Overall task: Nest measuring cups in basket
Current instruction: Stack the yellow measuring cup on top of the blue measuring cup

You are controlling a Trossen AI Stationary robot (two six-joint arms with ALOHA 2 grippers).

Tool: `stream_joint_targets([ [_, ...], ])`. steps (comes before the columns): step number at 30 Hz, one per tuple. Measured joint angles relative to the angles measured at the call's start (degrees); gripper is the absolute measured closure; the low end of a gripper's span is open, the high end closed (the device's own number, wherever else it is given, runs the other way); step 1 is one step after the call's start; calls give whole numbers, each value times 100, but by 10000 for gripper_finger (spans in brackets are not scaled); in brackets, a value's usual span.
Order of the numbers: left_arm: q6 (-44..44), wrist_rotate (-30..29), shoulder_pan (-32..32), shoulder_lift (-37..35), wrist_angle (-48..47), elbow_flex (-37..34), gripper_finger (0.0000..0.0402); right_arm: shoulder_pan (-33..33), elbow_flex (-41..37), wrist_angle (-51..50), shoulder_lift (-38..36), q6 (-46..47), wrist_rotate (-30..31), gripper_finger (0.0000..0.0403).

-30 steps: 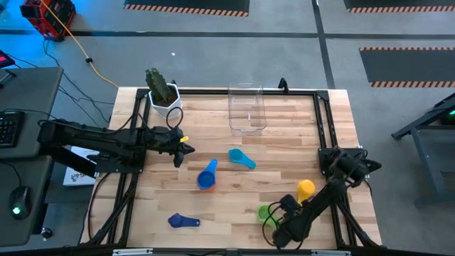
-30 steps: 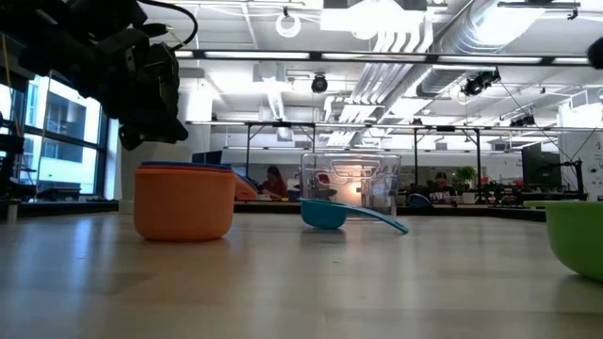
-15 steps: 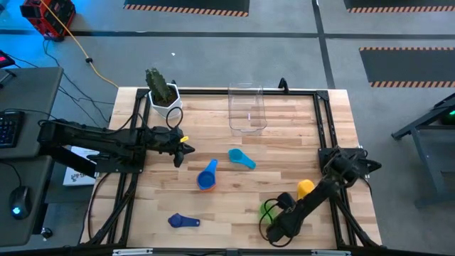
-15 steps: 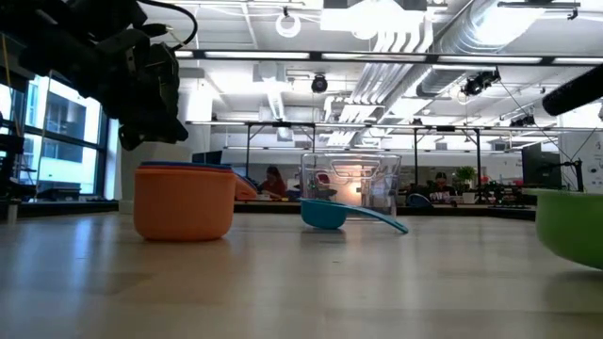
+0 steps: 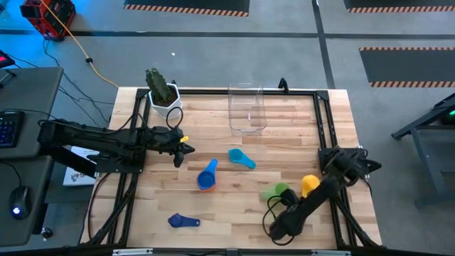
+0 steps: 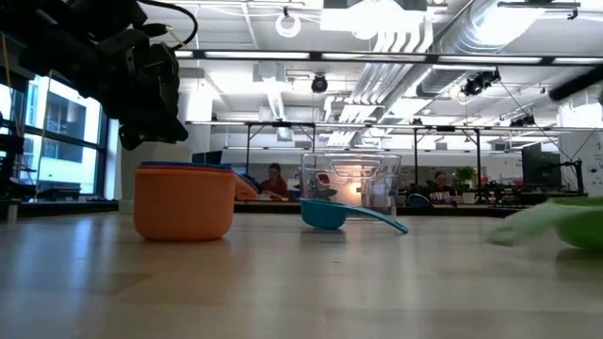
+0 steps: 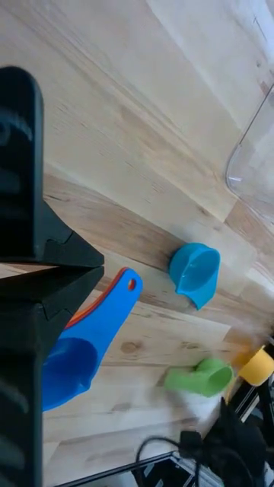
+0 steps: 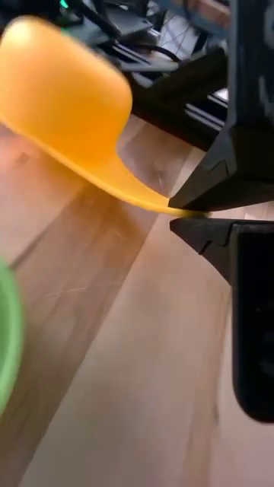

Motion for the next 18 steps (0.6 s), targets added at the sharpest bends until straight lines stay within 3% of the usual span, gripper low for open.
stream_joint_targets([
  [5, 0, 0, 0, 0, 0, 0, 401, -82, 496, -713, -361, 46, 655, 401],
  [11, -2, 0, -2, 0, 0, 0, 401, -130, 1082, -721, -1171, 303, 2004, 402],
  [14, -15, 0, -1, 0, 0, 0, 401, -79, 1283, -735, -1601, 406, 3034, 402],
  [18, -7, 1, -2, 0, 4, 0, 401, 82, 1340, -368, -2125, 544, 5123, 402],
])
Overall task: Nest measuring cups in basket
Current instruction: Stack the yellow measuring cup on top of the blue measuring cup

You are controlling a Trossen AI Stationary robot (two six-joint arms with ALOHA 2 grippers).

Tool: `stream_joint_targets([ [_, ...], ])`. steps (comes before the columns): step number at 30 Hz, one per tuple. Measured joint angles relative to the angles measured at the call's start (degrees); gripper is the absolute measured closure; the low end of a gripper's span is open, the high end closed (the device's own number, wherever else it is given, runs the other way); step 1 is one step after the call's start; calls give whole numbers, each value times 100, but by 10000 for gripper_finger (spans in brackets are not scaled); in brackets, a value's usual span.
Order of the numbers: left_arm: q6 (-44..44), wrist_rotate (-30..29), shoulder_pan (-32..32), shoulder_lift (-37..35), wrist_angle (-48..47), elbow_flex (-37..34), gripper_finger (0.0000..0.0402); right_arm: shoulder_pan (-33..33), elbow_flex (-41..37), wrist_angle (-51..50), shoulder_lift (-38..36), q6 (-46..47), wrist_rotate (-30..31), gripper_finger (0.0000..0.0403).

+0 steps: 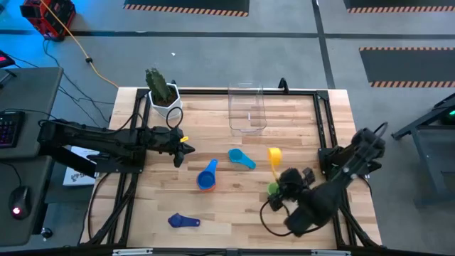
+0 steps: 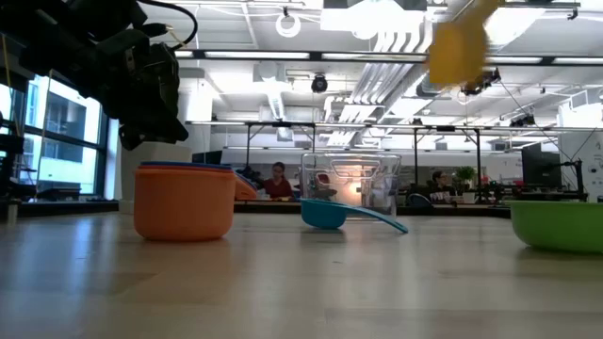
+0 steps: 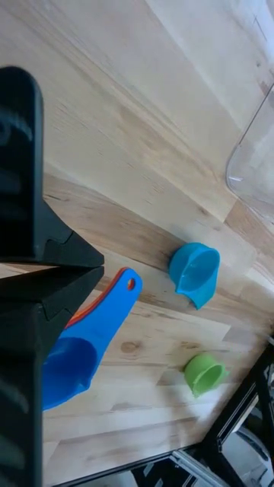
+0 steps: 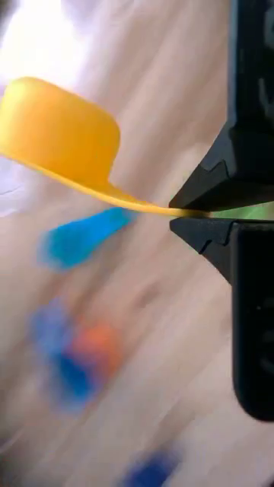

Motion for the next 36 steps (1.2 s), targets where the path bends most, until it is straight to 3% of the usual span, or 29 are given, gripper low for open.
stream_joint_targets([
  [2, 1, 13, 0, 0, 0, 0, 402, 43, -81, 367, -214, 80, 1019, 402],
  [5, -6, 29, 1, 0, 9, 0, 401, 40, -378, 1130, -470, -65, 1731, 402],
  [7, -3, 167, 2, 0, 129, 0, 401, 11, -700, 1871, -626, -351, 1713, 403],
  [11, 2, 1008, 73, -112, 839, 0, 401, -90, -1634, 4168, -885, -1268, 1131, 403],
  [14, -63, 1413, 156, -307, 1443, 4, 401, -282, -2496, 6579, -978, -2245, 363, 403],
  [18, -436, 1592, 310, -721, 2146, 11, 402, -868, -3516, 9989, -784, -3381, -1201, 403],
  [21, -753, 1695, 384, -1079, 2570, 11, 402, -1433, -3846, 11620, -401, -3927, -2362, 403],
  [29, -1525, 2402, 387, -1697, 3534, 11, 401, -2601, -3186, 12035, 712, -4571, -5574, 403],
  [32, -1654, 2608, 382, -1761, 3670, 11, 402, -2869, -3043, 12041, 864, -4785, -6321, 403],
  [36, -1654, 2597, 376, -1761, 3633, 11, 402, -3147, -3096, 11975, 882, -4804, -6853, 403],
])
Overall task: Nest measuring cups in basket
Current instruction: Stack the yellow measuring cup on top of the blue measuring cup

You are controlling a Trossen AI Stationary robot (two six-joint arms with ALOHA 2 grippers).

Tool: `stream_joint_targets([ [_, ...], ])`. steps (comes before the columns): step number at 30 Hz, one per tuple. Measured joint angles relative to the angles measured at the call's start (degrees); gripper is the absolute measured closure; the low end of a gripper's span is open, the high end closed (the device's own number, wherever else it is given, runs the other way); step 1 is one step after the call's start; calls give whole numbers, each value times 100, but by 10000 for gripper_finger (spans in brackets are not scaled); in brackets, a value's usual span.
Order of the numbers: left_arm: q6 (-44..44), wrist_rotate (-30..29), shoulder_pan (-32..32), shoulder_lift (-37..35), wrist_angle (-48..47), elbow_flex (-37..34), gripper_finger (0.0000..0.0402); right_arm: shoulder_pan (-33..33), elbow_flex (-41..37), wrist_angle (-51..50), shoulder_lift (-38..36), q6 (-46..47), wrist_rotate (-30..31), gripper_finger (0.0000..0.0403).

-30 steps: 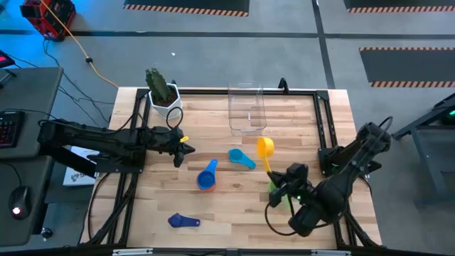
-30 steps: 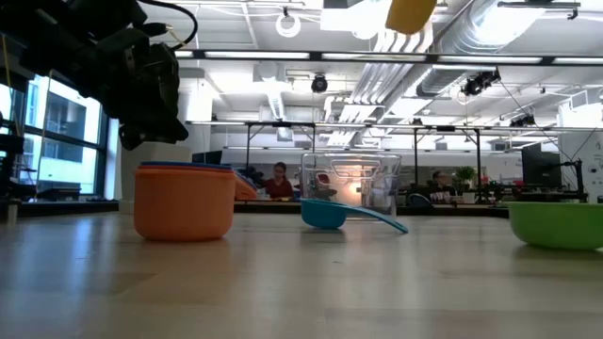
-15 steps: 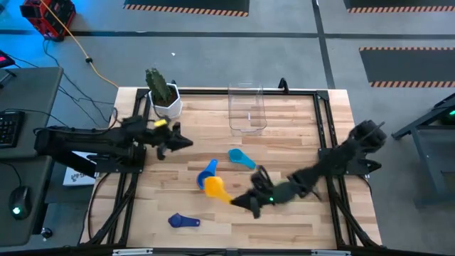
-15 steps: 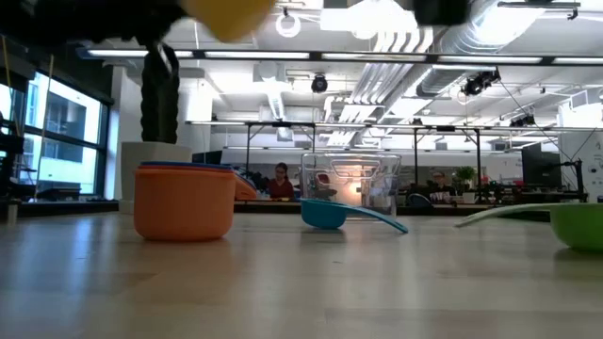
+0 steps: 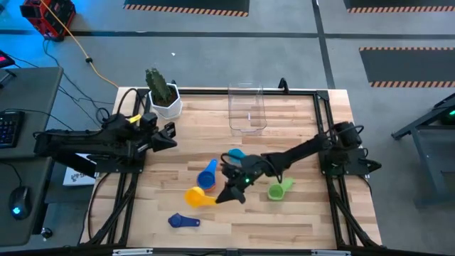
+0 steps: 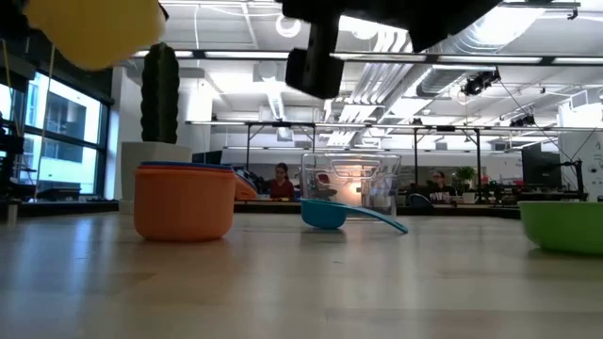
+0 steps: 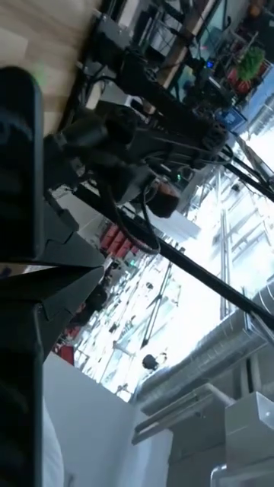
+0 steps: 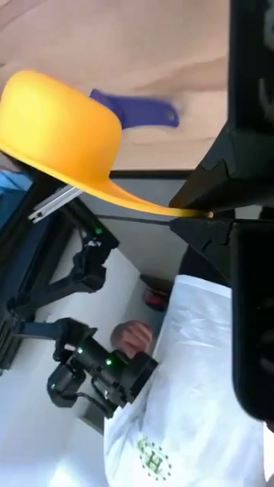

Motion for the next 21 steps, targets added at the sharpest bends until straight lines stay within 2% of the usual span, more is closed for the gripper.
stream_joint_targets([
  [3, -2, -11, 0, 35, -96, 0, 402, -133, 0, -300, -2, -102, -297, 403],
  [11, -1, -32, 0, 78, -242, -7, 402, -556, -11, -854, 0, -555, -386, 403],
  [21, 2, -35, 0, 83, -249, -7, 402, -999, -11, -1489, -26, -738, -1335, 403],
])
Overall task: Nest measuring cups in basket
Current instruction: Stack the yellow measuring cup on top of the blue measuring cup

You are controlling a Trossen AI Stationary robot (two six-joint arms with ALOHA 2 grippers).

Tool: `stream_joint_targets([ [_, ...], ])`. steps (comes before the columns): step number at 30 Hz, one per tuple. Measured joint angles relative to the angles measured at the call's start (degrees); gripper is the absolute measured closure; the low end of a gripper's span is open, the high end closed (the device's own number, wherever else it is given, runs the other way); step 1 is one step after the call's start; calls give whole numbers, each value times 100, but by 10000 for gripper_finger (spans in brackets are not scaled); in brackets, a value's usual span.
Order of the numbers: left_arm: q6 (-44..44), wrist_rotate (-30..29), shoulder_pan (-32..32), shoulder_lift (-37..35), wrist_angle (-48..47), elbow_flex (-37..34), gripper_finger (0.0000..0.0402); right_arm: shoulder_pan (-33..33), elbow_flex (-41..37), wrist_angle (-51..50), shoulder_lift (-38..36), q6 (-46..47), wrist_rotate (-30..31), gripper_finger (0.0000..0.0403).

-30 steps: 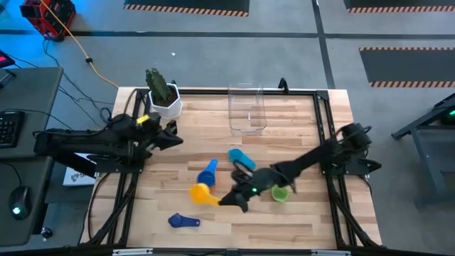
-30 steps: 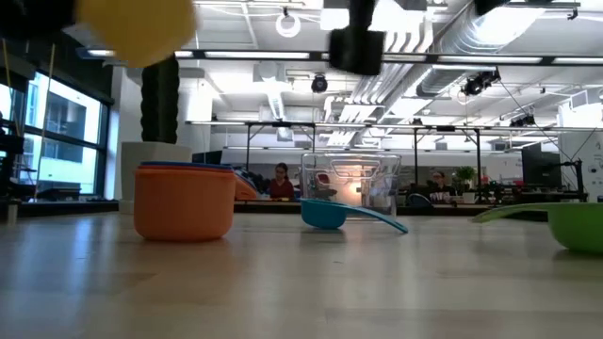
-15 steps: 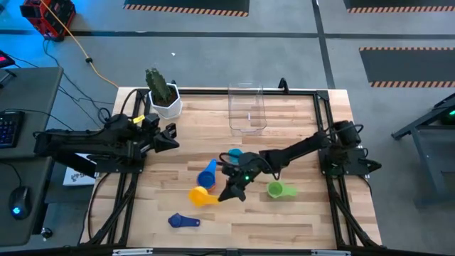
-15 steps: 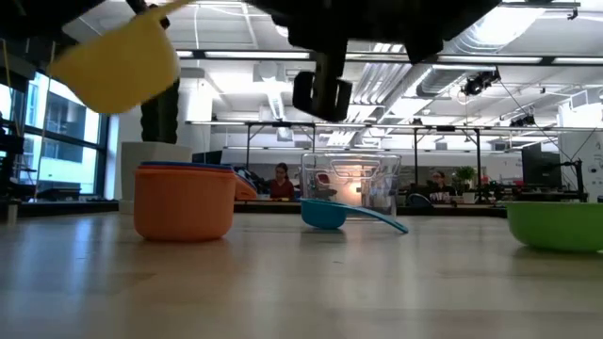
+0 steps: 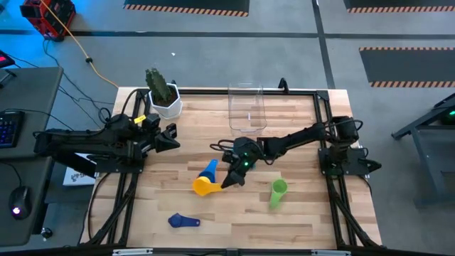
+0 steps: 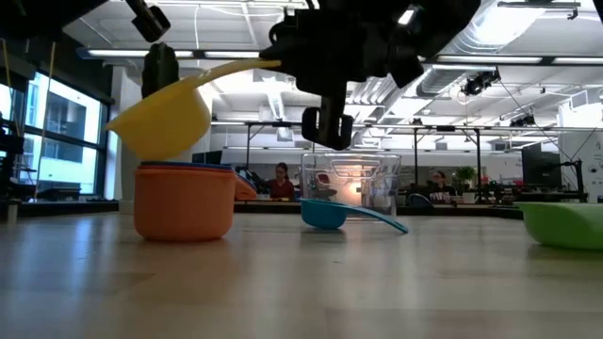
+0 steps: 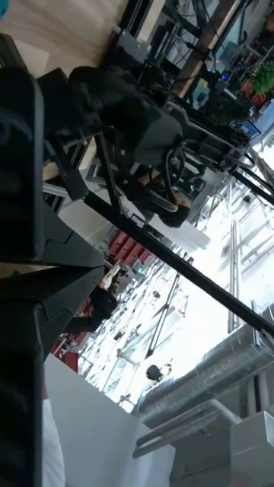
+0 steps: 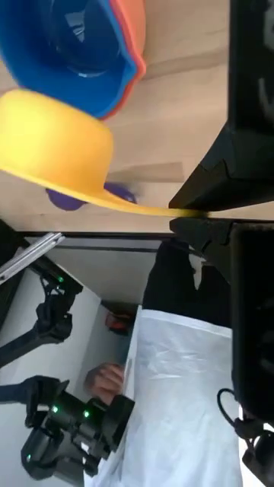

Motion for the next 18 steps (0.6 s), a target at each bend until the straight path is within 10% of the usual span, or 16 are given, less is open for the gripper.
stream_joint_targets([
  [18, 7, -197, -2, 0, -11, 0, 402, -300, 0, -587, -87, 6, -144, 402],
])
